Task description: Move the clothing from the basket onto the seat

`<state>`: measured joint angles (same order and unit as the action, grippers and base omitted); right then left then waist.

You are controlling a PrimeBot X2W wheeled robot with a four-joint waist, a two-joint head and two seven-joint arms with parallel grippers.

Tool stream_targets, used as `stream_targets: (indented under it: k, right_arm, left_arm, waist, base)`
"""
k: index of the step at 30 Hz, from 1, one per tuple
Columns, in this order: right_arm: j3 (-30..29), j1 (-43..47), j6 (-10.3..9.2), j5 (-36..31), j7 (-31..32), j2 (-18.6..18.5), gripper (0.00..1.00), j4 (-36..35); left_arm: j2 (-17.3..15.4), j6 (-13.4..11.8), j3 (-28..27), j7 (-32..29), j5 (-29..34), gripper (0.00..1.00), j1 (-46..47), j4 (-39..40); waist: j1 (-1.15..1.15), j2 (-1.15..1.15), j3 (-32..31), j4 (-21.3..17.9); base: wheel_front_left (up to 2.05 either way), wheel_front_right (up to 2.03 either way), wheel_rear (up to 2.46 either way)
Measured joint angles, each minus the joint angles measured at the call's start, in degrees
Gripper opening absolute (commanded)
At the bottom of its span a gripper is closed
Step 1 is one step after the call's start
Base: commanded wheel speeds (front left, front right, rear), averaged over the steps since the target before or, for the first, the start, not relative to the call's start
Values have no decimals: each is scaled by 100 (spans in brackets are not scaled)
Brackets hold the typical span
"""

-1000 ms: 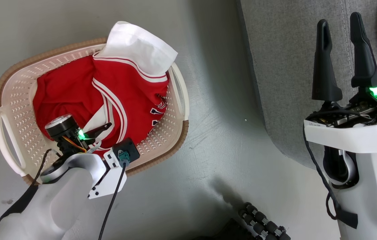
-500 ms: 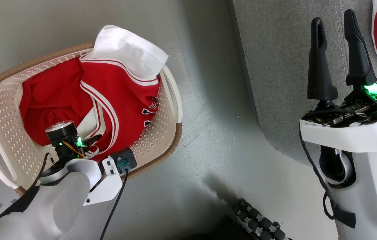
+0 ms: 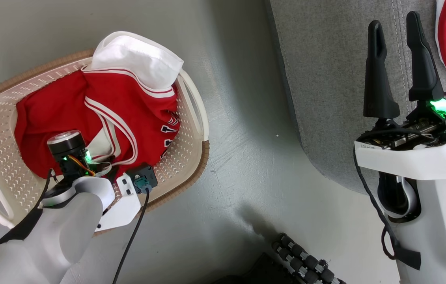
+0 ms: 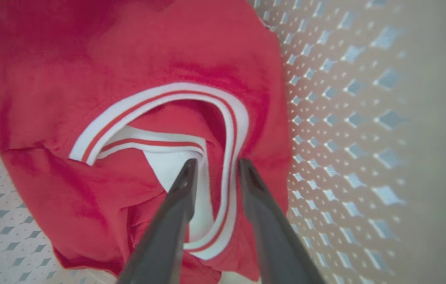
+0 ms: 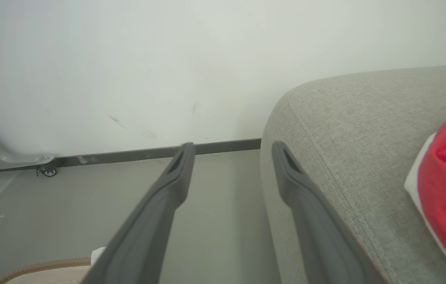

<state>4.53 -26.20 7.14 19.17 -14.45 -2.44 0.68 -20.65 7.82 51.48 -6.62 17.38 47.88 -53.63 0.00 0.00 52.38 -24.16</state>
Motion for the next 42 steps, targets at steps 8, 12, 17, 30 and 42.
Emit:
stream_targets:
  k: [8, 12, 17, 30, 42]
  right_arm:
    - [-38, -1, 0, 7, 0, 0, 100, 8]
    - [-45, -7, 0, 14, 0, 0, 100, 23]
    - [-57, -103, 0, 14, 0, 0, 100, 49]
    - [-98, -110, 0, 7, 0, 0, 100, 97]
    - [-178, -110, 0, -109, 0, -1, 100, 121]
  left_arm:
    - [115, 0, 40, 9, -16, 0, 9, -23]
    - [125, 0, 71, 60, -16, 0, 49, -24]
    - [153, 0, 86, 112, -16, 0, 59, -23]
    - [343, 0, 168, 264, -52, 0, 150, -16]
    - [478, -134, 79, 474, -147, 0, 185, 90]
  waist:
    - [0, 0, -13, 16]
    - [0, 0, -32, 36]
    - [0, 0, -71, 70]
    - [0, 0, -247, 169]
    - [0, 0, -543, 347]
  base:
    - [0, 0, 0]
    - [0, 0, 0]
    - [0, 0, 0]
    - [0, 0, 0]
    - [0, 0, 0]
